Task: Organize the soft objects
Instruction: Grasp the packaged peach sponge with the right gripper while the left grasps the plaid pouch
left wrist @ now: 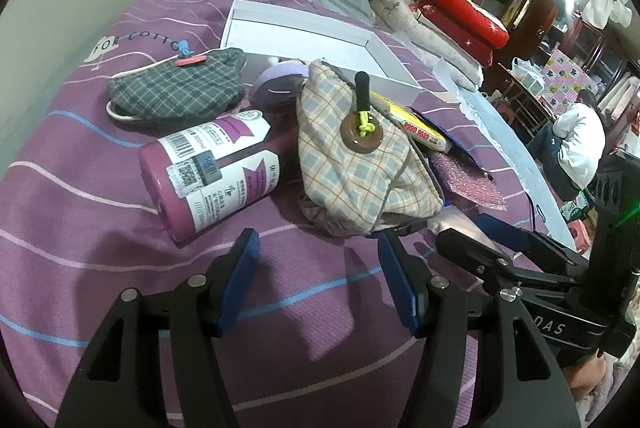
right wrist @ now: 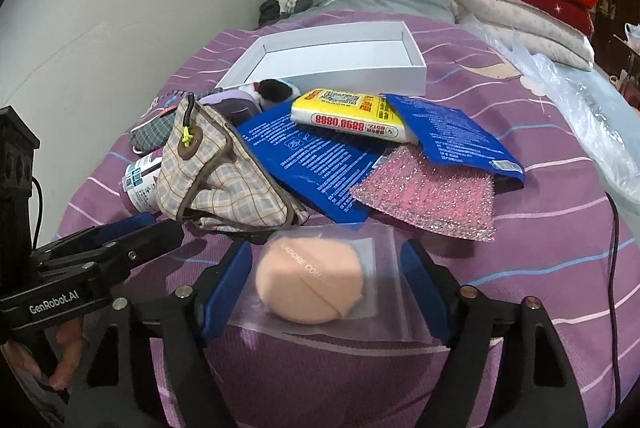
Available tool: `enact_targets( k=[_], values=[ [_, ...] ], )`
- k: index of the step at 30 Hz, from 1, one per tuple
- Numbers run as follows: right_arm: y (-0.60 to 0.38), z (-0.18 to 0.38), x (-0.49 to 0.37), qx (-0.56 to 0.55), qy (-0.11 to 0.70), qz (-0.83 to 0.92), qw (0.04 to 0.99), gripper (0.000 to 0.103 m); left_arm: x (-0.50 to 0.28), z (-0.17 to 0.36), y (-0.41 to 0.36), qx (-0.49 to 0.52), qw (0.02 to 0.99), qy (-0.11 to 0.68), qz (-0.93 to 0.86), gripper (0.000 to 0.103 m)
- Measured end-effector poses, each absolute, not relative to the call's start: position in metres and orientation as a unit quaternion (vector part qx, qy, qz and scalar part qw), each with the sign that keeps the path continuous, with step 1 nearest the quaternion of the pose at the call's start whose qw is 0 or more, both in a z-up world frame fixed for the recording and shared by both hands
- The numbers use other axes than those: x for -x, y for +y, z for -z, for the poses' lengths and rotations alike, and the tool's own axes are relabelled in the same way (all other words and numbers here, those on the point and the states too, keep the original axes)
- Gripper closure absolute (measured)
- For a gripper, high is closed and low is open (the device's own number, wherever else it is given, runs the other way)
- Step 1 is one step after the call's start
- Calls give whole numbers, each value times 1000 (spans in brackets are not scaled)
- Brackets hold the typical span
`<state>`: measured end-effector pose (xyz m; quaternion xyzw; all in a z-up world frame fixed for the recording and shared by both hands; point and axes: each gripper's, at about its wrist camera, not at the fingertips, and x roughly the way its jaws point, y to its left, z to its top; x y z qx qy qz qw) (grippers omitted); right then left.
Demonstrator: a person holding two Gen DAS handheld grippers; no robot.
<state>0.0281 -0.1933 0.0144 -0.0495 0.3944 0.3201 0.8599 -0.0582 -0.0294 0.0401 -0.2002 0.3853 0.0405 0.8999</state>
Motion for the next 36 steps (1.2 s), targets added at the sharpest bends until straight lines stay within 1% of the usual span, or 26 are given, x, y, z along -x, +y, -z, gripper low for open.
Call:
enact_targets(
  k=[3, 5, 7, 9, 19, 21, 22, 25, 27, 30, 32, 36],
  values=[
    [-194, -14, -30, 47, 403, -319, 856, 31, 57, -41, -31, 196, 899, 389, -42, 40],
    [-196, -13, -32, 42, 405, -319, 856, 36, 55, -41, -32, 192, 899, 391, -40, 40],
    [-197, -13, -33, 36, 409, -318, 855, 45, 51, -42, -33, 186, 899, 394, -39, 40],
    [-199, -14, -34, 29, 412, -318, 853, 49, 48, -44, -33, 183, 900, 393, -36, 40],
    [-206, -22, -30, 17, 387, -337, 858, 54, 28, -48, -33, 174, 899, 399, -42, 40],
    [-208, -23, -31, 13, 387, -339, 857, 55, 23, -46, -33, 179, 895, 408, -37, 44],
    [-209, -24, -31, 10, 387, -340, 857, 55, 21, -44, -33, 181, 892, 414, -35, 51],
    [-210, -24, -31, 8, 386, -341, 857, 55, 18, -42, -34, 183, 888, 419, -36, 55],
    [-210, -25, -31, 8, 384, -342, 857, 55, 19, -44, -36, 177, 890, 418, -36, 62],
    [-210, -27, -29, 10, 379, -345, 858, 55, 20, -46, -38, 173, 892, 417, -40, 62],
    [-210, -30, -27, 12, 374, -352, 858, 56, 22, -50, -39, 180, 891, 415, -37, 67],
    [-208, -40, -20, 23, 356, -371, 858, 57, 27, -64, -33, 200, 890, 410, -30, 71]
  ],
)
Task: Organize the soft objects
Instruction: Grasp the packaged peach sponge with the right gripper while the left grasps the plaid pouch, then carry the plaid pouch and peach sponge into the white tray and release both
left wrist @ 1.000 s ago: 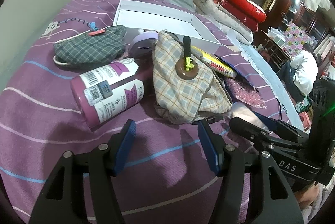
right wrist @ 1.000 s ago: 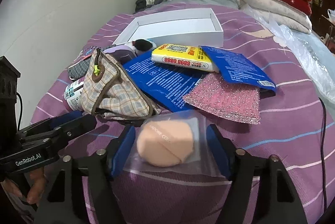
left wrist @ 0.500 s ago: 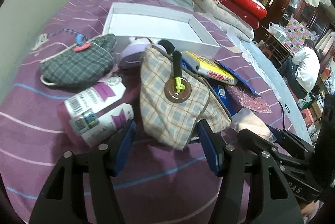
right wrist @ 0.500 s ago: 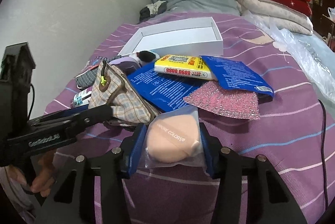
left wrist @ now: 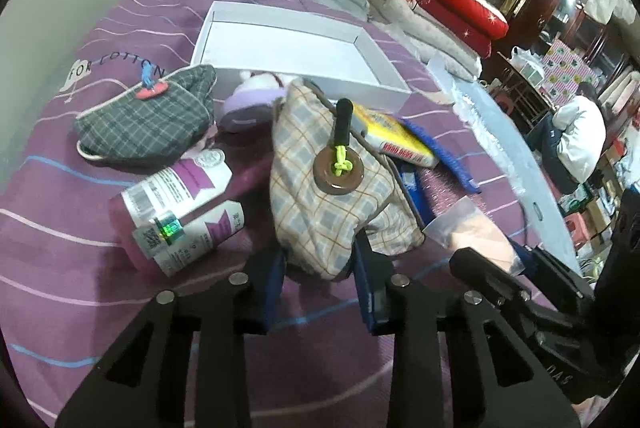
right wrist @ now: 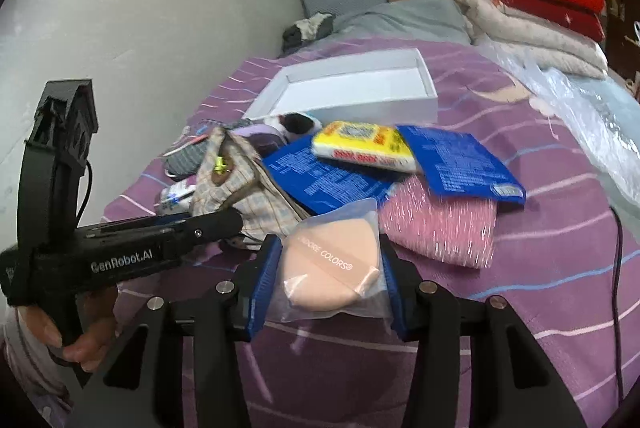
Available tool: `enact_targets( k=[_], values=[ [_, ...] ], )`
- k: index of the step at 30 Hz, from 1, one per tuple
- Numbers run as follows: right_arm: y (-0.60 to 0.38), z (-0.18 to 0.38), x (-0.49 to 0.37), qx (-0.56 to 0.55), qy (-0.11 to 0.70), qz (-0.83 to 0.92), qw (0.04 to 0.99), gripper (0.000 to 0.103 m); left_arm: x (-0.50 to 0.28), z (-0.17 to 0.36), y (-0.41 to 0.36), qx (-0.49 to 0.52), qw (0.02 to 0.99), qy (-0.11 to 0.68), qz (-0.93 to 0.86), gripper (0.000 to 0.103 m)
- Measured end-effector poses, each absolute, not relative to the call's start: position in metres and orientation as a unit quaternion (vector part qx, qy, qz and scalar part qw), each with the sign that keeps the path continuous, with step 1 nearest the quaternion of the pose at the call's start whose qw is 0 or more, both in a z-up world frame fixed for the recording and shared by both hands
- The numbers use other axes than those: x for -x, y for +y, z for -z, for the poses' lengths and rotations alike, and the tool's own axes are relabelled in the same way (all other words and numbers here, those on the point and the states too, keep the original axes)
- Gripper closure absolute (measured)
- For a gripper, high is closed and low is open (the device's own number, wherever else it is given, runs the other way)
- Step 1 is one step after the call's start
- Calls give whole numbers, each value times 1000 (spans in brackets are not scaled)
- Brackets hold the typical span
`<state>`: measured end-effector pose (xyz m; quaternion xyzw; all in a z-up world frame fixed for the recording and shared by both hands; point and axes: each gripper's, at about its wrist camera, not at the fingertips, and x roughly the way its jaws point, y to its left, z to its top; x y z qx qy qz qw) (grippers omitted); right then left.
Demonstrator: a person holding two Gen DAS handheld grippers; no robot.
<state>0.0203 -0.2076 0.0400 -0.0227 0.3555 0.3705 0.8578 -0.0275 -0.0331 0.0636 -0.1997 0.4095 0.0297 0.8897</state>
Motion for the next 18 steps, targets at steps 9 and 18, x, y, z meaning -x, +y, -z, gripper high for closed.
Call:
enact_targets(
  k=[9, 18],
  values=[
    [-214, -62, -37, -3, 370, -400, 839, 57, 23, -105, -25, 199, 893, 403, -17, 90],
    [-216, -88, -59, -5, 370, -406, 836, 57, 8, -127, -10, 228, 886, 403, -20, 91]
  ],
)
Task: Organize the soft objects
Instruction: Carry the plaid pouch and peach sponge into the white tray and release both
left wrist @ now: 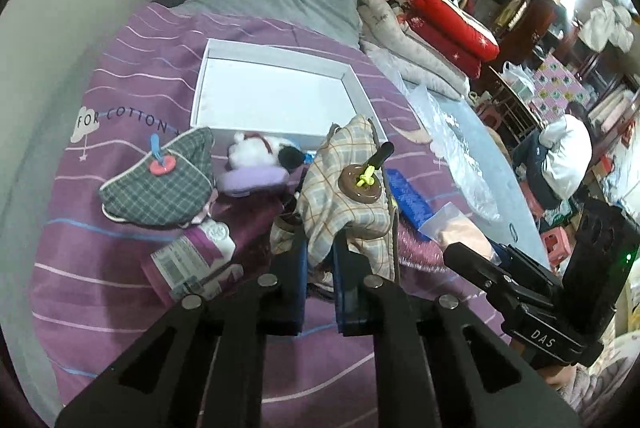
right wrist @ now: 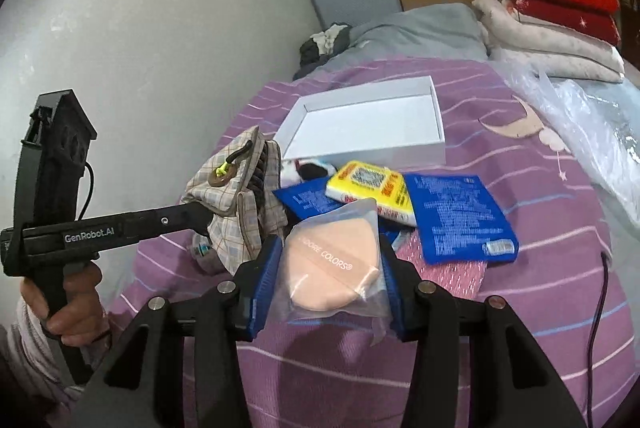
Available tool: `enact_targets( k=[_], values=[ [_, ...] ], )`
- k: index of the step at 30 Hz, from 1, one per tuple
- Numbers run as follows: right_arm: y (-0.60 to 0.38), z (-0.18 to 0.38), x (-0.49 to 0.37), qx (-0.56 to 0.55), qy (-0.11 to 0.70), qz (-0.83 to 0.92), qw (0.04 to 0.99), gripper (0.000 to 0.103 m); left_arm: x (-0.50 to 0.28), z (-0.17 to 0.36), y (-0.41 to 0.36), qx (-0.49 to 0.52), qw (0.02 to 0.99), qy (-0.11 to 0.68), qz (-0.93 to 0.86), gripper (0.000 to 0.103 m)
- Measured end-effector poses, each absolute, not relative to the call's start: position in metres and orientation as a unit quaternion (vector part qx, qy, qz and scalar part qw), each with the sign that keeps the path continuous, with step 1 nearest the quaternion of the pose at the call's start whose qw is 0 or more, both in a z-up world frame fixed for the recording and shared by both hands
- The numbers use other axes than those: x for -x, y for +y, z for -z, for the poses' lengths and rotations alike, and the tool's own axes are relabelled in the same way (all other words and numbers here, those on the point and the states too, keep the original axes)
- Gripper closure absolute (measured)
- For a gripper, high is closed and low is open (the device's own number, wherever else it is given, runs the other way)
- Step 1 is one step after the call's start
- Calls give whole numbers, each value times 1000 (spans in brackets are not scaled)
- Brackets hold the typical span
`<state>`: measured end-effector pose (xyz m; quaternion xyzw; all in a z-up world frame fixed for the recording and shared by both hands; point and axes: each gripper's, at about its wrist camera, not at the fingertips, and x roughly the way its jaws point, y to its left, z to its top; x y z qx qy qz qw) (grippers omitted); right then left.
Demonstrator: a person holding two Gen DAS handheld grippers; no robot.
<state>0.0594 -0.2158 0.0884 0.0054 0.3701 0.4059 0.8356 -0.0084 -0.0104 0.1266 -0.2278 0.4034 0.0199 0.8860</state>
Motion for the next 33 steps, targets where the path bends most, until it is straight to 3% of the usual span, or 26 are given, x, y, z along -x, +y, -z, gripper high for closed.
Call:
enact_targets(
  k=[16, 26, 33],
  values=[
    [-173, -142, -130, -51, 345, -409, 843, 57, -43, -176, 42, 310, 881, 352, -61, 91],
    [-144, -192, -206, -166, 317, -357, 863, 57, -102, -182, 76, 393, 841, 347, -131, 91],
    [-136, -148, -253, -277, 342, -343, 830, 57, -130, -110, 91, 483, 782, 356, -169, 91]
  ],
)
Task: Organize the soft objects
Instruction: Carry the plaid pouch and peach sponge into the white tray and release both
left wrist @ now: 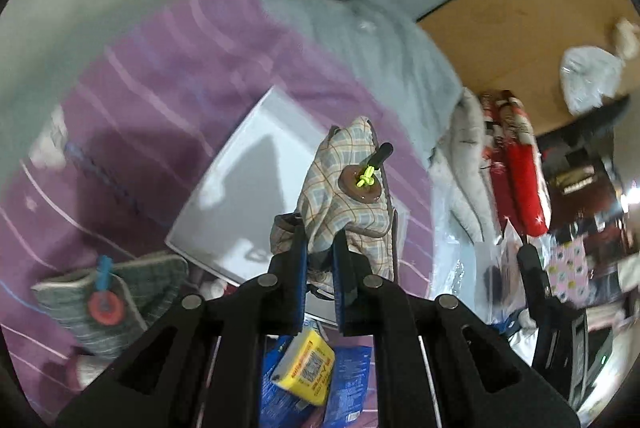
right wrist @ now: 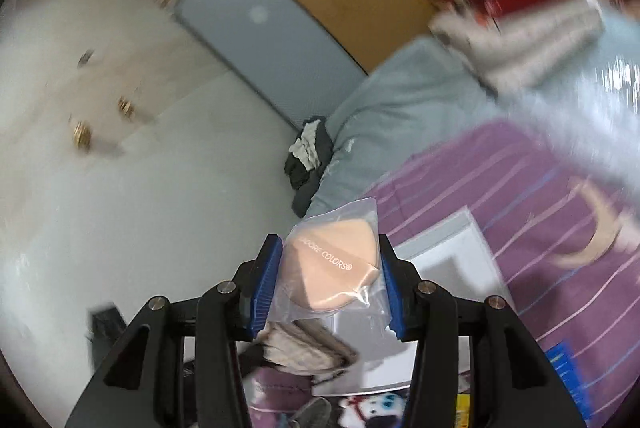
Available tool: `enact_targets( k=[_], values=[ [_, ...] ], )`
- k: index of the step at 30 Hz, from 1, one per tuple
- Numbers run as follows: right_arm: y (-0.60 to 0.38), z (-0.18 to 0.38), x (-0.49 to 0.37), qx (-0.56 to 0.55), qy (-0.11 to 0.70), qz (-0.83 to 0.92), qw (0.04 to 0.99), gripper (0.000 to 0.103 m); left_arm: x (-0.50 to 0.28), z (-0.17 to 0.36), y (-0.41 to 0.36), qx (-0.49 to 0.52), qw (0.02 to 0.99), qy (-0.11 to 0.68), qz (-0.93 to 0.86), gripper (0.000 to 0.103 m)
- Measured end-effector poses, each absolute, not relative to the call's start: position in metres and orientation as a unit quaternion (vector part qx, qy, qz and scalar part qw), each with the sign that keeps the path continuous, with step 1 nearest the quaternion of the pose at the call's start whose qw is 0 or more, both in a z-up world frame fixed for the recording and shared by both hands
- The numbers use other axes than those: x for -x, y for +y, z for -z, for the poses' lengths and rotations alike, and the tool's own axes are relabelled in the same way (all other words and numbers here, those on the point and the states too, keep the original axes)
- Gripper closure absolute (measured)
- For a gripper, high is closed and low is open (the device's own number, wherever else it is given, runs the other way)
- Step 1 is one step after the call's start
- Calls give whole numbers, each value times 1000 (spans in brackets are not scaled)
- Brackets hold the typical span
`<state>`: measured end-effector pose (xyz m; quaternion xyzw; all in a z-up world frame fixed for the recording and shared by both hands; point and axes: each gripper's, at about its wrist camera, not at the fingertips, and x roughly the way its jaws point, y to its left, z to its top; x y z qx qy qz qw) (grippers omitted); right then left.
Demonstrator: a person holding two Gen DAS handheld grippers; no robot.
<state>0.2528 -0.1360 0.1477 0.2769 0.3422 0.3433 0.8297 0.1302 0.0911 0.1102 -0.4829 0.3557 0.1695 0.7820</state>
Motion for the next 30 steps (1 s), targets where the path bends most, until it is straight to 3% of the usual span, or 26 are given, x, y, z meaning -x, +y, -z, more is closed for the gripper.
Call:
enact_targets(
  k=[10, 19, 21, 23, 27, 29, 30],
  values=[
    [-108, -51, -262, -178, 375, -343, 843, 57, -147, -38, 88, 427, 759, 419, -259, 91],
    [-94, -19, -267, -117, 426, -318, 839, 57, -127, -52, 91, 433, 743, 435, -268, 88],
    [-91, -18, -264, -106, 427, -324, 838, 57, -121, -55, 93, 443, 740, 429, -269, 75],
    [-87, -18, -262, -98, 430, -325, 837, 57, -122, -59, 91, 442, 744, 426, -264, 47],
    [-77, -13, -258, -59, 445, -305, 840, 53, -122, -70, 85, 429, 758, 426, -245, 45],
    [-71, -11, -258, -42, 455, -303, 836, 47, -123, -75, 82, 414, 766, 427, -242, 45],
    [-70, -12, -257, -39, 459, -310, 832, 38, -123, -78, 82, 407, 770, 427, -241, 45]
  ],
)
